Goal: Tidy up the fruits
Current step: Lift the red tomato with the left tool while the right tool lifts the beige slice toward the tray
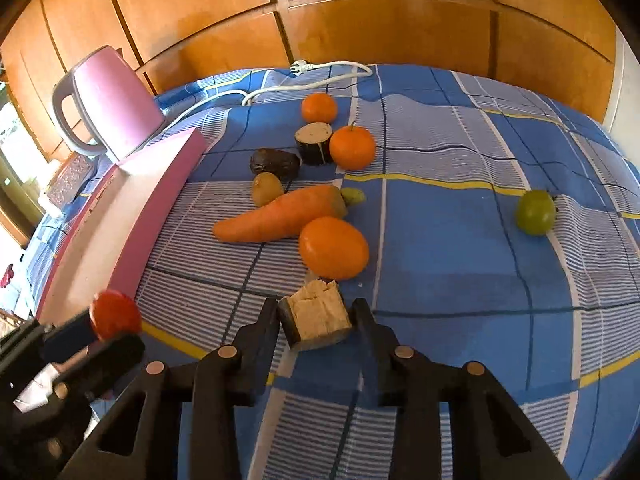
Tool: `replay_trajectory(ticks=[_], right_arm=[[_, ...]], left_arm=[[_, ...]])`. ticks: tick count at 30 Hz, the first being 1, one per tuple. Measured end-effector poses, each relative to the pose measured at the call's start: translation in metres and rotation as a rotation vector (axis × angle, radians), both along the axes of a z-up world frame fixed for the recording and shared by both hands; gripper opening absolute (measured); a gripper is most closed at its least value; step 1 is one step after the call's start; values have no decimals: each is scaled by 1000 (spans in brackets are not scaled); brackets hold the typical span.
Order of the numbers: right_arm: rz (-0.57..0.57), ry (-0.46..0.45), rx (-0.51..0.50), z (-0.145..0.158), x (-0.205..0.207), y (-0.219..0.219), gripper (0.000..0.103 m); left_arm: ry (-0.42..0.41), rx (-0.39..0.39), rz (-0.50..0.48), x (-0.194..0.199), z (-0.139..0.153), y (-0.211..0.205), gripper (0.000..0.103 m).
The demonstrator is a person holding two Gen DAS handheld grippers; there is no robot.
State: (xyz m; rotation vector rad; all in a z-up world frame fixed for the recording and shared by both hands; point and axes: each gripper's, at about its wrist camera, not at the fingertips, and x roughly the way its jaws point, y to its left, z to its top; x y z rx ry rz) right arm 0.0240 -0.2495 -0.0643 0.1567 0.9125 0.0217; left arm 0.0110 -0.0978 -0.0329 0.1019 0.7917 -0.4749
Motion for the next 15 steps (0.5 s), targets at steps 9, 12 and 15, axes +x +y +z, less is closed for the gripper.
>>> replay_trajectory(ticks=[9, 12, 15], right_arm=[[5, -7, 42, 10, -15, 2, 37], [46, -26, 40, 19, -14, 14, 37], [104, -33, 31, 27, -8, 32, 37]], left_arm=[[-40, -39, 39, -2, 17, 18, 28], [-43, -55, 75, 2, 21, 32, 28], [-52, -66, 126, 8, 25, 50, 28]])
